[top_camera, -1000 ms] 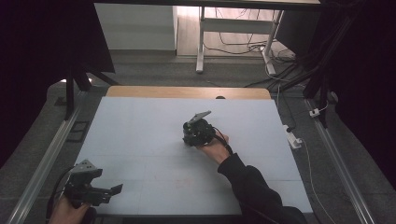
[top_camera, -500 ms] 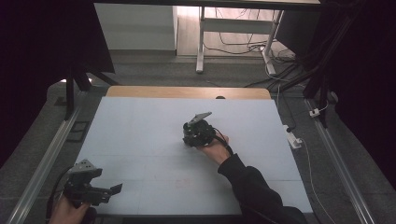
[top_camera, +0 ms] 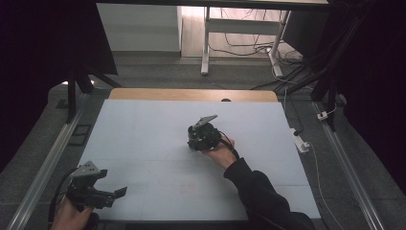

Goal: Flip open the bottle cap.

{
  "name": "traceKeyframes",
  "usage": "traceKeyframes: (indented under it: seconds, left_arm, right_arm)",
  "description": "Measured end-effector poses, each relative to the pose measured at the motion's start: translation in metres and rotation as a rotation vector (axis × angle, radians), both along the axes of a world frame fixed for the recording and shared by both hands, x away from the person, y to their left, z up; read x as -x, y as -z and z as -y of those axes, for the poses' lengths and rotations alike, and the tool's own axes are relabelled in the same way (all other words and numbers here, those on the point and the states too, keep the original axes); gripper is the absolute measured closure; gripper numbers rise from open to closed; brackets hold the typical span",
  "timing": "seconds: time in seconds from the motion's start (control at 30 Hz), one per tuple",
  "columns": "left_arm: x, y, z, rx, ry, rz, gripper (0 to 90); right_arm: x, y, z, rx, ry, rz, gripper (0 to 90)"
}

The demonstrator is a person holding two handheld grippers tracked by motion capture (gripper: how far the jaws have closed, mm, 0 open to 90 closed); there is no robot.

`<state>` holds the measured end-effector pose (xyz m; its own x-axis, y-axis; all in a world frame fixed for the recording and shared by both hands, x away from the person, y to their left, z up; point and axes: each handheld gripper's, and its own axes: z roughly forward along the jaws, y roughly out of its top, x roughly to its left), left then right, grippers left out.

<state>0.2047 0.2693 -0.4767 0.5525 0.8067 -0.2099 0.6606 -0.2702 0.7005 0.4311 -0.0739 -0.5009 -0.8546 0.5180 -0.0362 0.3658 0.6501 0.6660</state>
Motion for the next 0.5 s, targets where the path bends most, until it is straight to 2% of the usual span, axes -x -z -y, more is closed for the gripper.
traceKeyframes:
  seconds: [0.13, 0.33, 0.5]
  left_arm:
    - [-0.005, 0.0, 0.003, 0.016, 0.044, 0.019, 0.0]
    - [-0.012, 0.001, 0.007, 0.027, 0.067, 0.02, 0.0]
    - [-0.022, 0.0, 0.013, 0.053, 0.076, 0.028, 0.0]
  right_arm:
    - [0.0, 0.0, 0.0, -0.001, -0.002, -0.001, 52.2]
    - [0.0, 0.0, 0.0, -0.002, -0.002, -0.002, 52.2]
    - [0.0, 0.0, 0.001, -0.003, -0.003, -0.004, 52.2]
